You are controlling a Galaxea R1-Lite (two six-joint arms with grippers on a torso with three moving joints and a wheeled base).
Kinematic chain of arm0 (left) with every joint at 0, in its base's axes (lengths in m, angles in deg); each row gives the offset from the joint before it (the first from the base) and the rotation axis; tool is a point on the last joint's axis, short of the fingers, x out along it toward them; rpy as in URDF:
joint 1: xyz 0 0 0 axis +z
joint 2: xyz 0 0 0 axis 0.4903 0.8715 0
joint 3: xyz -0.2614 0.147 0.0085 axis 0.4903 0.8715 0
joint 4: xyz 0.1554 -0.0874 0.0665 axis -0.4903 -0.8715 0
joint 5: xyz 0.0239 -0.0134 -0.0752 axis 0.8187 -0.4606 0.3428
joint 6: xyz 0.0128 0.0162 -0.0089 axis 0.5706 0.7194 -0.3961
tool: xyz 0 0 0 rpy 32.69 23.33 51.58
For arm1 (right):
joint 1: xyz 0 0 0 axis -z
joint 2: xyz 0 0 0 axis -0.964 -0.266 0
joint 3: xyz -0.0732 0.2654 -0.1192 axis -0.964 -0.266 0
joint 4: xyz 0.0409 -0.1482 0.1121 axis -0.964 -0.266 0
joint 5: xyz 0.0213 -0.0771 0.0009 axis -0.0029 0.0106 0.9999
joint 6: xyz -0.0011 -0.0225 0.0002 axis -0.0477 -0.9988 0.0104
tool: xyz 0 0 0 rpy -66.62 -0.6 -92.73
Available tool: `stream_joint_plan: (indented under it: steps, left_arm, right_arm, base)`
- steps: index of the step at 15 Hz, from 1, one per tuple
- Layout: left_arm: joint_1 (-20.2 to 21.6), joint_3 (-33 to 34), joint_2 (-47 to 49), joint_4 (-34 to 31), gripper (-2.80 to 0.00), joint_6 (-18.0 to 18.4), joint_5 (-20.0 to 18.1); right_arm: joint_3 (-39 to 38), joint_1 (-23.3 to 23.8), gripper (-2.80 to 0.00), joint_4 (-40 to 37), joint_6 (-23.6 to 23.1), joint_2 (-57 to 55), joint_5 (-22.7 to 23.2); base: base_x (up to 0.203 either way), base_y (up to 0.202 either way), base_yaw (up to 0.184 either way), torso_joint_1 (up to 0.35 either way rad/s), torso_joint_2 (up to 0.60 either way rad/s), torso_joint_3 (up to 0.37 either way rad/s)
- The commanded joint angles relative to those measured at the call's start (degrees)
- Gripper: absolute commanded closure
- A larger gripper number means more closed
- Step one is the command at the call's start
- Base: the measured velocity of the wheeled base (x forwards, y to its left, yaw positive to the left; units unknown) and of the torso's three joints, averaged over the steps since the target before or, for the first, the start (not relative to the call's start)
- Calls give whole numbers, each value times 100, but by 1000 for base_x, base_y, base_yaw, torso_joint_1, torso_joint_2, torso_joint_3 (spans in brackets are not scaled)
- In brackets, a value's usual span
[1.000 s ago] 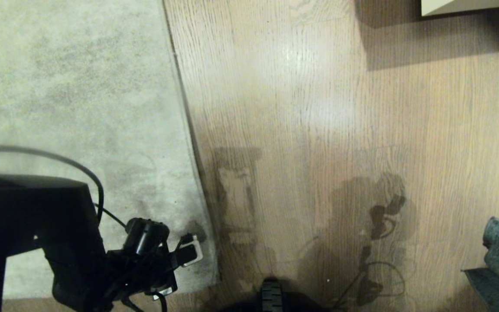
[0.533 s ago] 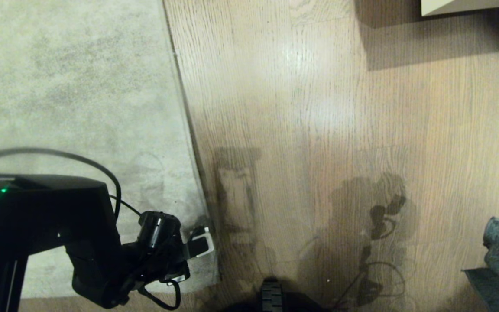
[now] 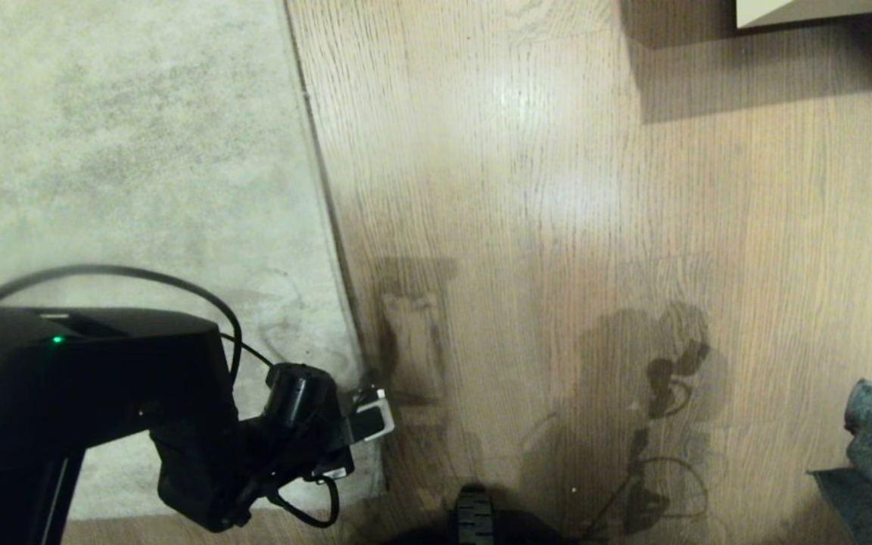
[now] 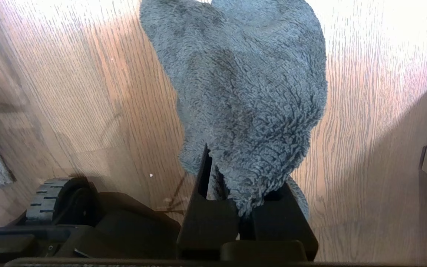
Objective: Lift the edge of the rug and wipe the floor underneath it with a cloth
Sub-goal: Lay down the carpet
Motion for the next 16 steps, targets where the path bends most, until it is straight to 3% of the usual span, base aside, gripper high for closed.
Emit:
stream_joint_plan:
  steps: [1, 5, 9, 16]
  left_arm:
    - [-102, -41, 171, 15, 0, 27, 3]
    - [-129, -11, 99, 56, 0, 6, 5]
    - [-101, 160, -631, 52, 0, -195, 11]
    - [-82, 1482, -2925, -51, 0, -1743, 173]
  right_arm:
    - [0, 2, 0, 2, 2, 0, -1]
    - [0, -4, 0, 2, 2, 0, -7]
    - [0, -4, 0, 2, 2, -2, -7]
    - [0, -4, 0, 2, 2, 0, -1]
  base:
    - [0, 0, 0, 0, 0, 0]
    - [0, 0, 0, 0, 0, 0]
    - [0, 0, 0, 0, 0, 0]
    - [0, 0, 0, 0, 0, 0]
